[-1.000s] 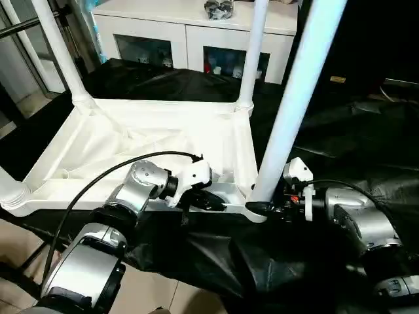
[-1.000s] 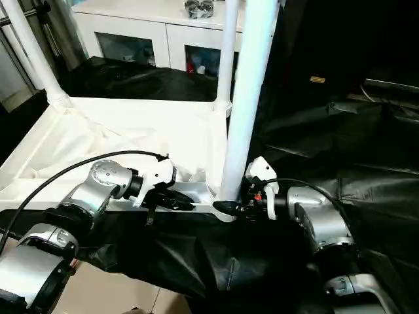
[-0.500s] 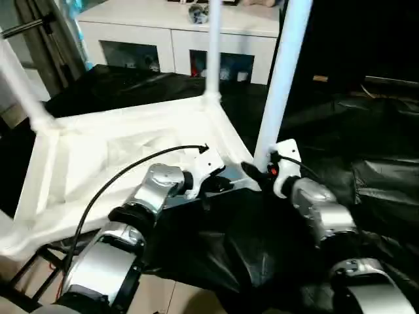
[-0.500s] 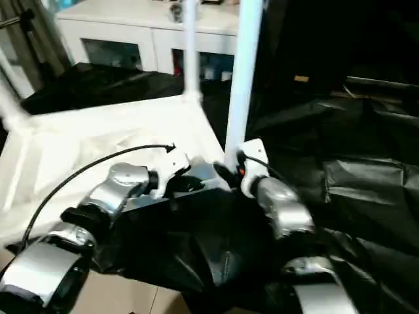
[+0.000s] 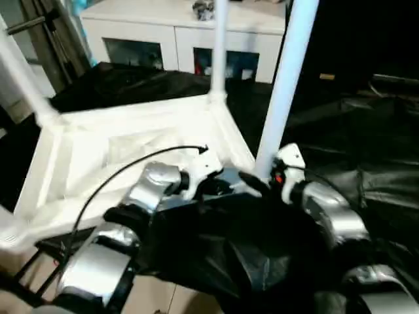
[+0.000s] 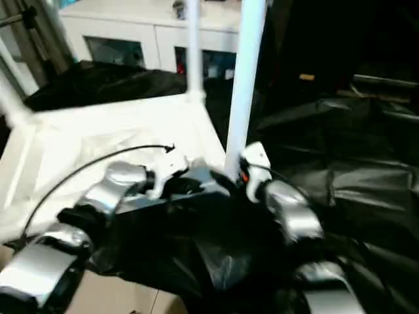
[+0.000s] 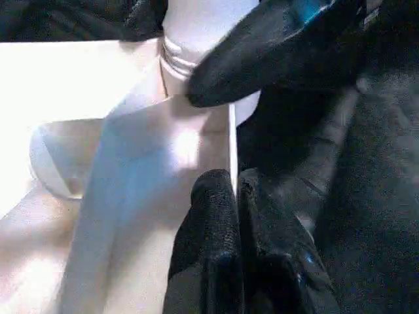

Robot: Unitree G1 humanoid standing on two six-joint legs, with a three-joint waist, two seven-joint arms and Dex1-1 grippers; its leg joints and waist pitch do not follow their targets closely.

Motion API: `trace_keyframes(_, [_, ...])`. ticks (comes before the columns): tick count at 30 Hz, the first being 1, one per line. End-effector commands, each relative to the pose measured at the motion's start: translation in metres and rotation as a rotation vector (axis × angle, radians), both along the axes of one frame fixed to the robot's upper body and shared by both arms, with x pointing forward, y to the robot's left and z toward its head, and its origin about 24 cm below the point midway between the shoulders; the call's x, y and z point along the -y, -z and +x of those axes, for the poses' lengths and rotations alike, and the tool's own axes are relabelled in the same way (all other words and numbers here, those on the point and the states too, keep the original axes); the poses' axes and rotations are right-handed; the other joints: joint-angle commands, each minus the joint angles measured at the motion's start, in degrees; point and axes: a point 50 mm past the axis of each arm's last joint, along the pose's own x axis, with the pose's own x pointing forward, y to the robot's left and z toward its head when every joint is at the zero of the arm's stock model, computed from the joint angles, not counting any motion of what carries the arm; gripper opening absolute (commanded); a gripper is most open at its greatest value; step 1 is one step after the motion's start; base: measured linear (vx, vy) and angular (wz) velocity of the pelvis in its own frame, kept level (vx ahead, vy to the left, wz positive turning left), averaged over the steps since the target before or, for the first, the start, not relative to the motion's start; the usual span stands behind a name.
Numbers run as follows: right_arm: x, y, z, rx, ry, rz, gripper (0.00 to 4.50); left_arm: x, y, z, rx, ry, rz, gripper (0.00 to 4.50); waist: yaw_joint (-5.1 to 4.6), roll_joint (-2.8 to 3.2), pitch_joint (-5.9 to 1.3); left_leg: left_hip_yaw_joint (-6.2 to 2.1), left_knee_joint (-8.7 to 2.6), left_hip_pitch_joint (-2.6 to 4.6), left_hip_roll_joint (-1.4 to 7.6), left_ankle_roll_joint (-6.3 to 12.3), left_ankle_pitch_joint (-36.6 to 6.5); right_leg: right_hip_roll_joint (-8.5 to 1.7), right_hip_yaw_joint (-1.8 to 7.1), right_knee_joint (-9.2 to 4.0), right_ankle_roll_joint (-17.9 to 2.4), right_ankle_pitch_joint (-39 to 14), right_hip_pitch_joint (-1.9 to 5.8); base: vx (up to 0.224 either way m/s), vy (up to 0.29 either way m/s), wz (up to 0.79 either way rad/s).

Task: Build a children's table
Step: Rotate leg to tighten

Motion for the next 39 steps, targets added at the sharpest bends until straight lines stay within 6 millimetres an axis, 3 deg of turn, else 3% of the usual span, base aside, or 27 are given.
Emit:
trace_keyframes(1, [-0.028, -0.001, -0.014, -0.010, -0.248, 0.041, 3.68, 0.012, 0.000, -0.007, 0.001, 0.090, -0.037, 0.00, 0.38, -0.99, -3.12, 0.18, -2.54, -0.11, 1.16, 6.27, -9.33, -3.05, 1.69, -3.56, -14.75, -4.16, 3.25, 0.000, 0.000, 0.00])
trace_keyframes(5, [-0.016, 0.001, -0.030, -0.098, -0.402, 0.056, 3.53, -0.001, -0.001, -0.007, -0.004, 0.119, -0.014, 0.00, 0.95, -1.14, -2.88, 0.20, -2.72, 0.11, 1.32, 5.92, -11.62, -3.15, 1.75, -3.90, -14.28, -8.01, 3.06, 0.000, 0.000, 0.00])
trace_keyframes(9, [-0.014, 0.000, -0.038, -0.136, -0.464, 0.055, 3.34, -0.008, -0.002, -0.006, -0.009, 0.126, -0.001, 0.00, 1.26, -1.16, -2.69, 0.08, -3.02, 0.30, 1.47, 4.23, -13.28, -3.29, 1.84, -4.33, -13.00, -12.92, 2.83, 0.000, 0.000, 0.00])
trace_keyframes(10, [-0.013, 0.000, -0.038, -0.138, -0.468, 0.054, 3.08, -0.008, -0.002, -0.006, -0.009, 0.128, 0.000, 0.00, 1.24, -1.20, -2.70, 0.08, -3.01, 0.23, 1.44, 4.13, -13.24, -3.28, 1.87, -4.31, -12.86, -13.12, 2.87, 0.000, 0.000, 0.00])
trace_keyframes(16, [-0.014, 0.002, -0.039, -0.160, -0.480, 0.062, 2.66, -0.010, -0.002, -0.006, -0.012, 0.135, 0.002, 0.00, 1.47, -1.30, -2.91, 0.07, -2.84, 0.10, 1.34, 3.91, -11.18, -3.28, 1.83, -3.91, -13.17, -10.07, 2.99, 0.000, 0.000, 0.00])
trace_keyframes(22, [-0.015, 0.001, -0.036, -0.161, -0.439, 0.072, 2.57, -0.007, -0.001, -0.007, -0.015, 0.138, -0.007, 0.00, 1.52, -1.36, -2.89, 0.09, -2.77, 0.08, 1.31, 4.13, -10.84, -3.31, 1.77, -3.89, -13.23, -10.06, 3.00, 0.000, 0.000, 0.00])
trace_keyframes(26, [-0.016, 0.005, -0.018, -0.115, -0.218, 0.035, 2.57, -0.001, -0.003, -0.001, 0.006, 0.038, -0.028, 0.00, 1.32, -1.33, -2.84, 0.09, -2.85, 0.14, 1.34, 3.13, -11.45, -3.45, 1.83, -3.98, -12.90, -11.77, 2.72, 0.000, 0.000, 0.00])
trace_keyframes(27, [-0.017, 0.011, -0.007, -0.120, -0.057, -0.002, 2.57, 0.005, -0.003, 0.003, 0.019, -0.012, -0.037, 0.00, 0.47, -1.29, -2.59, -0.20, -3.23, 0.00, 1.07, 1.45, -13.26, -3.48, 1.68, -4.21, -12.05, -16.48, 2.66, 0.000, 0.000, 0.00])
trace_keyframes(29, [-0.019, 0.014, -0.001, -0.124, 0.036, -0.021, 2.56, 0.010, -0.004, 0.005, 0.028, -0.041, -0.037, 0.00, 0.08, -1.35, -2.54, -0.49, -3.46, 0.01, 0.99, 0.63, -14.28, -3.58, 1.56, -4.65, -10.66, -20.24, 2.89, 0.000, 0.000, 0.00])
trace_keyframes(30, [-0.021, 0.017, 0.002, -0.123, 0.094, -0.027, 2.56, 0.014, -0.004, 0.006, 0.037, -0.065, -0.035, 0.00, -0.28, -1.23, -2.54, -0.43, -3.44, 0.16, 1.01, 0.26, -14.85, -3.51, 1.74, -4.83, -10.15, -20.78, 2.59, 0.000, 0.000, 0.00])
trace_keyframes(33, [-0.033, 0.026, 0.004, -0.148, 0.183, -0.053, 2.56, 0.025, -0.003, 0.008, 0.046, -0.120, -0.035, 0.00, -0.89, -1.45, -2.37, -0.28, -3.39, 0.47, 0.94, 0.75, -16.14, -3.30, 1.99, -5.03, -10.75, -19.39, 2.31, 0.000, 0.000, 0.00])
trace_keyframes(38, [-0.053, 0.034, 0.009, -0.161, 0.309, -0.069, 2.55, 0.043, -0.002, 0.007, 0.042, -0.157, -0.055, 0.00, -1.22, -1.19, -2.49, -0.29, -3.43, 0.42, 0.86, 0.82, -15.74, -3.28, 2.04, -4.95, -10.74, -18.56, 2.42, 0.000, 0.000, 0.00])
trace_keyframes(39, [-0.057, 0.033, 0.010, -0.143, 0.308, -0.069, 2.90, 0.046, -0.002, 0.006, 0.041, -0.154, -0.060, 0.00, -1.26, -1.11, -2.53, -0.29, -3.43, 0.50, 0.87, 0.65, -15.98, -3.32, 2.04, -4.98, -10.91, -18.40, 2.35, 0.000, 0.000, 0.00])
